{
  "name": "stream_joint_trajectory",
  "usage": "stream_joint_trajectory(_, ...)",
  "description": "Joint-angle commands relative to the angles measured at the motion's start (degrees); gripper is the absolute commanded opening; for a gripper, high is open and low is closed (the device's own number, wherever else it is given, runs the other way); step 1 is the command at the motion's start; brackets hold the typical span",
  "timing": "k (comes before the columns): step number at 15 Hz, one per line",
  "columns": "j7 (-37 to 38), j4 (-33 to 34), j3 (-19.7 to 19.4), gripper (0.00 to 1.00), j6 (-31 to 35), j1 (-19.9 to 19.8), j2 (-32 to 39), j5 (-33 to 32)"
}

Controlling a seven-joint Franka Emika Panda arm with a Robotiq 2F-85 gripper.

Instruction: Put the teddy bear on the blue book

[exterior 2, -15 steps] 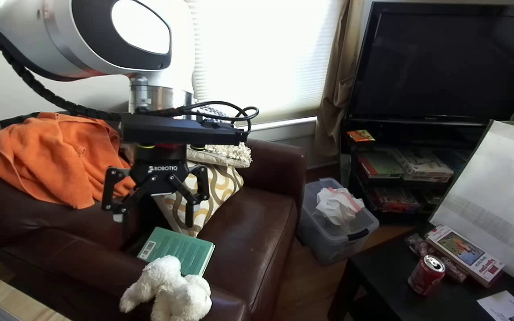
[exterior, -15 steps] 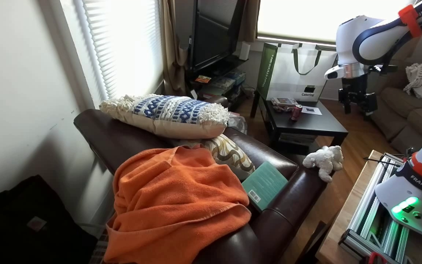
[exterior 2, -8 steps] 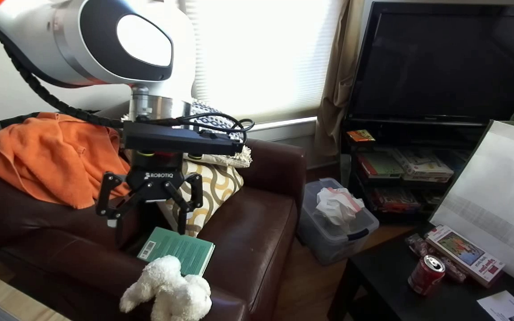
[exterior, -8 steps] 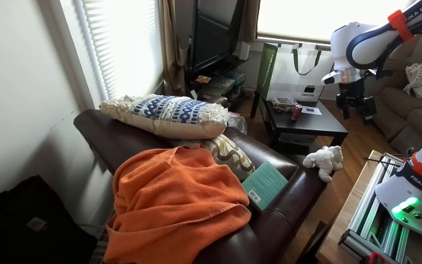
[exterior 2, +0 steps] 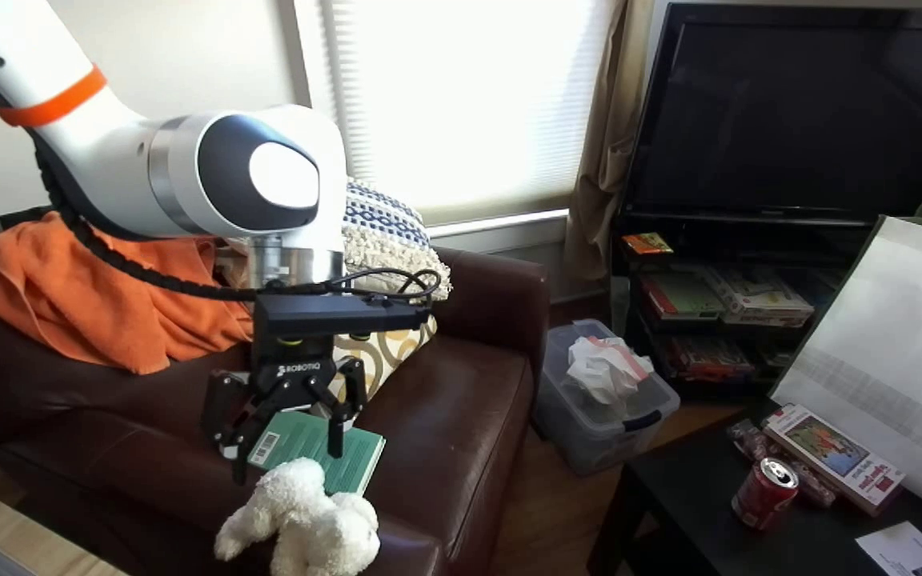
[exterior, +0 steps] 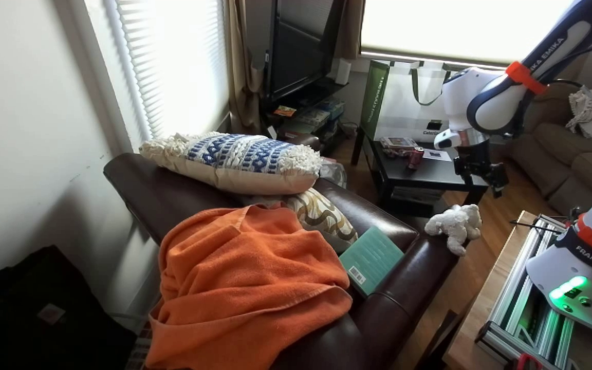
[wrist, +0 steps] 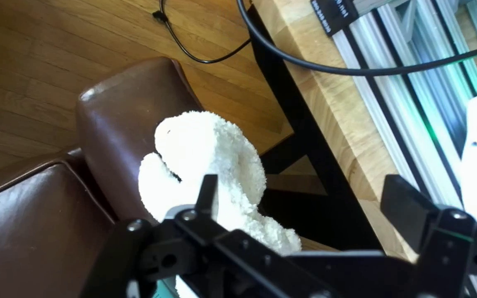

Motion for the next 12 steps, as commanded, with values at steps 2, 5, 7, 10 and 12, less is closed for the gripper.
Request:
stream_joint_trajectory(2, 8.5, 0.1, 4.4, 0.99, 11.2, 0.0, 12.5, -2.7)
stream_joint_trajectory(5, 17.9, 0.6, 4.8, 0.99, 15.6, 1.9, 17.0, -7.6)
stream_joint_trajectory(7, 22.7, 1.6, 4.6, 1.0, 16.8, 2.9, 19.4, -10.4)
stream_joint_trajectory(10, 28.0, 3.3, 4.9, 0.68, 16.5, 3.6, 22.1, -13.9)
stream_joint_trajectory(12, 30.5, 4.4, 5.3, 0.52, 16.1, 3.5, 23.5, -15.3)
